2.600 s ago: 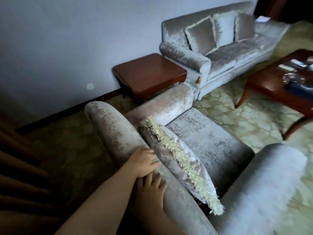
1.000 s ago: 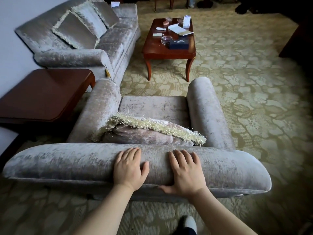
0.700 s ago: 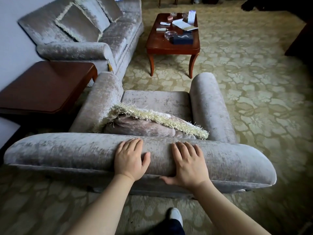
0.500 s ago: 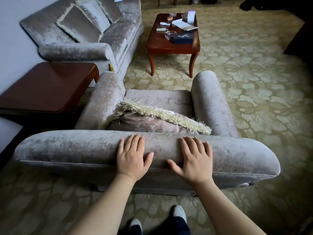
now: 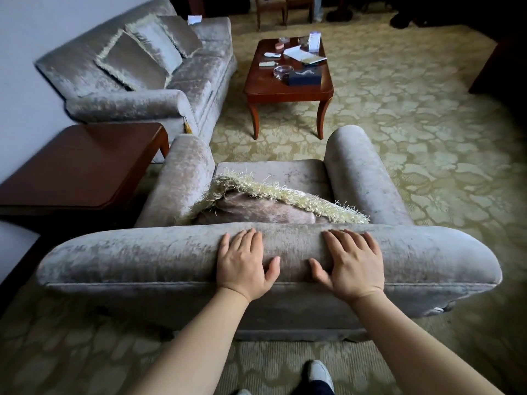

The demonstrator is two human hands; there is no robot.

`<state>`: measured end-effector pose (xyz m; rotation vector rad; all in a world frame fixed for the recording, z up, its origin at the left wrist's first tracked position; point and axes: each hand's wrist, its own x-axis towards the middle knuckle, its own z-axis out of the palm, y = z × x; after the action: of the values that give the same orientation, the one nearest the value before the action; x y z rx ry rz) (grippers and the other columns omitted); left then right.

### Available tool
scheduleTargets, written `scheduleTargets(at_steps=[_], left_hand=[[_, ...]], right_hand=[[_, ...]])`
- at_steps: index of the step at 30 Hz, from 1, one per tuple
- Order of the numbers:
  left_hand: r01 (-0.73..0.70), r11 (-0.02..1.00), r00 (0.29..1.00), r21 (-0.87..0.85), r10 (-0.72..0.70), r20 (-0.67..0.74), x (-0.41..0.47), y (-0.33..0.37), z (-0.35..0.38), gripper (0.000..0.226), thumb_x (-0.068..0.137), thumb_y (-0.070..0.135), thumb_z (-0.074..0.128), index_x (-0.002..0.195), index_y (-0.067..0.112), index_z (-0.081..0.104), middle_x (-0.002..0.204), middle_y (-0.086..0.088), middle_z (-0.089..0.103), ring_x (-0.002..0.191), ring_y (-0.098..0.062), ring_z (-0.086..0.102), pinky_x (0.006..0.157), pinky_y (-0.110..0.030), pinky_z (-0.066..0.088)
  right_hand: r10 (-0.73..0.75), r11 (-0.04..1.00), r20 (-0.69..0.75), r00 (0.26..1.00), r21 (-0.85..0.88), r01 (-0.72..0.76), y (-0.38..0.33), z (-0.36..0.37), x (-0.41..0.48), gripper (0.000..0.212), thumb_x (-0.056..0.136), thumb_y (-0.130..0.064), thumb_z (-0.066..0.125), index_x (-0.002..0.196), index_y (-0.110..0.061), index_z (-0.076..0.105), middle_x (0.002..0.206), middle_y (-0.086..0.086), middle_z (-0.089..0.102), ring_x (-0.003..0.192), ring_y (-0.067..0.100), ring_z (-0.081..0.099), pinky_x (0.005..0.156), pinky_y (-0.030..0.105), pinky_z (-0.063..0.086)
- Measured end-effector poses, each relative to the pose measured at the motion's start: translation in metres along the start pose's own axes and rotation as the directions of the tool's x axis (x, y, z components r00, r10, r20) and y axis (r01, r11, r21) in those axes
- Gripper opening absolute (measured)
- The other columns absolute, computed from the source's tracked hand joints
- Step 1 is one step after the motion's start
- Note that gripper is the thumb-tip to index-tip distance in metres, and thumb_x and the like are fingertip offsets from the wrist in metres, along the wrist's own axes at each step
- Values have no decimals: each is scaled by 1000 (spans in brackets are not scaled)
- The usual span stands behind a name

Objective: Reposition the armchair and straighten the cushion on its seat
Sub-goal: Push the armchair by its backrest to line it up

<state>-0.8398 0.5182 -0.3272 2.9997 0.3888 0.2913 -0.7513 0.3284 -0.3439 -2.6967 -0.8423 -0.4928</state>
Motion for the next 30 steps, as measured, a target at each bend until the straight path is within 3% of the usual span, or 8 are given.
scheduleTargets(at_steps=[14, 19, 24, 27, 30], left_hand=[[-18, 1000, 999, -20, 17, -51, -14, -4, 1, 61, 78, 47, 40, 111, 3, 64, 115, -14, 66, 109, -29, 60, 103, -51, 37], [-131, 991, 989, -38, 128, -75, -28, -32, -4, 56, 84, 43, 41, 121, 6, 59, 126, -11, 60, 118, -27, 54, 105, -51, 34], [235, 972, 957, -23, -235, -168, -53, -119, -16, 52, 86, 37, 37, 117, 3, 61, 125, -15, 60, 118, -33, 53, 103, -57, 32], [245, 969, 948, -22, -244, -204, -63, -157, -20, 52, 85, 35, 38, 119, 2, 60, 128, -16, 58, 120, -34, 52, 103, -58, 30], [288, 957, 918, -49, -290, -270, -72, -186, -21, 49, 86, 32, 39, 118, 2, 61, 127, -15, 59, 120, -32, 52, 104, -54, 30]], right_hand=[[24, 1000, 42, 999, -13, -23, -8, -3, -13, 60, 79, -56, 46, 109, -9, 66, 105, 11, 69, 99, 32, 63, 91, 47, 44], [30, 1000, 42, 999, -3, -29, -8, -4, -14, 61, 79, -56, 44, 109, -9, 66, 104, 12, 69, 98, 32, 64, 91, 46, 44], [28, 1000, 64, 998, -15, -27, -10, -3, -14, 61, 79, -56, 44, 111, -9, 66, 103, 14, 69, 96, 34, 64, 89, 47, 44], [51, 998, 104, 993, -48, -46, -12, -6, -16, 63, 79, -55, 40, 111, -5, 63, 107, 19, 66, 97, 38, 61, 89, 51, 43], [37, 998, 139, 990, -49, -31, -46, -5, -8, 67, 76, -56, 39, 111, -3, 60, 124, 27, 55, 114, 43, 52, 98, 59, 33]])
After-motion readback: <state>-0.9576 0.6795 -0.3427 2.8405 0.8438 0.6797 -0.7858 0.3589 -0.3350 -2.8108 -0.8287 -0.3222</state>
